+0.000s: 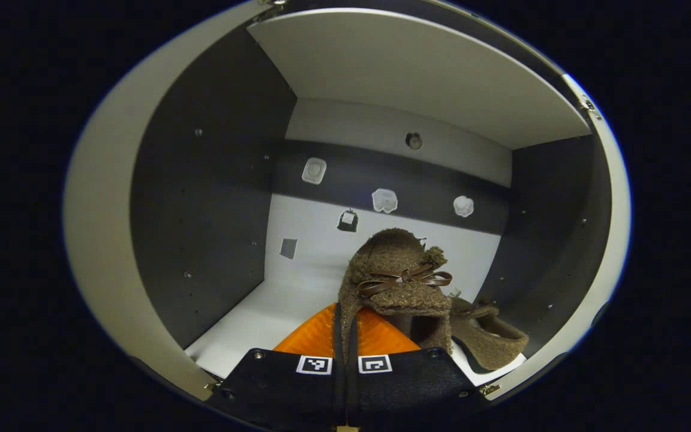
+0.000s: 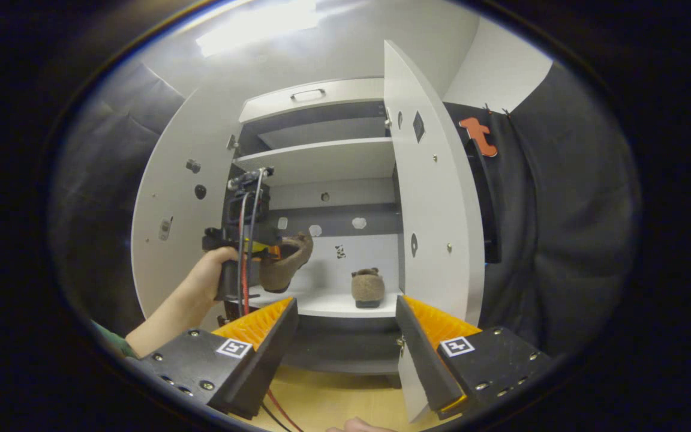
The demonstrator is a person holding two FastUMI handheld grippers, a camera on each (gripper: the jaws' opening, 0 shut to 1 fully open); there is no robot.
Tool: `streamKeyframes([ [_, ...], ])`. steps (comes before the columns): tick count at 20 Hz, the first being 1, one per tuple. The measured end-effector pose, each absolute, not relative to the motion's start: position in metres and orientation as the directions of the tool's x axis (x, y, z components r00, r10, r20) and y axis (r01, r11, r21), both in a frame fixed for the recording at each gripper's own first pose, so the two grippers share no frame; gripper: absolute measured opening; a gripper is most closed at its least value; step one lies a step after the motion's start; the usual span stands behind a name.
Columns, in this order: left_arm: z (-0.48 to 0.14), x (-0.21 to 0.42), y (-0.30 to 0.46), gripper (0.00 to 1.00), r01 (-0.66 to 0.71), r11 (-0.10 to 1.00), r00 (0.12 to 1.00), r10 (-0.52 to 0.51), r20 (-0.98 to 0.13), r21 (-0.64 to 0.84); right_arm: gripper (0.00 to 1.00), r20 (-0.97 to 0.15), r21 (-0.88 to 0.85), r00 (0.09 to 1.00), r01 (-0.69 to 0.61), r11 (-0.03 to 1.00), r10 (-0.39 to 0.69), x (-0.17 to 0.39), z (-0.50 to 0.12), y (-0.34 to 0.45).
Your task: Grab one shoe with the right hand and put it into the shoe cabinet, grab the other shoe with the left hand and put it into the shoe cabinet; then close the right door with the right hand and the left door with the left hand.
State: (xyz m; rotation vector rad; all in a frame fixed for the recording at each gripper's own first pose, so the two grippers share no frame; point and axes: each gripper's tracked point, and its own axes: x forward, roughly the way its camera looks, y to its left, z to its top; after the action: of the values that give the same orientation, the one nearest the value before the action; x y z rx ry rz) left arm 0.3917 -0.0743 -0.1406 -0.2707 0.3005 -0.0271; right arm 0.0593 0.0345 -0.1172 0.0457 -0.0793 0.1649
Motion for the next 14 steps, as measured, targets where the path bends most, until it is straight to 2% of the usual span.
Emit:
streamKeyframes([
  [5,-0.167,0.421,-0.071,0.02,-0.033,0.971,0.939,-0.051,-0.339,-0.238,0.98,0.055,0.066,0.976,-0.212,0.975,0.208,0.061,-0.126,0.048],
  [11,-0.200,0.434,-0.073,0.03,-0.043,0.978,0.901,-0.050,-0.431,-0.204,0.98,0.033,0.043,0.978,-0.206,0.978,0.205,0.063,-0.135,0.054],
  [14,-0.196,0.431,-0.075,0.13,-0.038,0.971,0.909,-0.065,-0.412,-0.238,0.98,0.032,0.047,0.980,-0.199,0.979,0.197,0.059,-0.135,0.051],
])
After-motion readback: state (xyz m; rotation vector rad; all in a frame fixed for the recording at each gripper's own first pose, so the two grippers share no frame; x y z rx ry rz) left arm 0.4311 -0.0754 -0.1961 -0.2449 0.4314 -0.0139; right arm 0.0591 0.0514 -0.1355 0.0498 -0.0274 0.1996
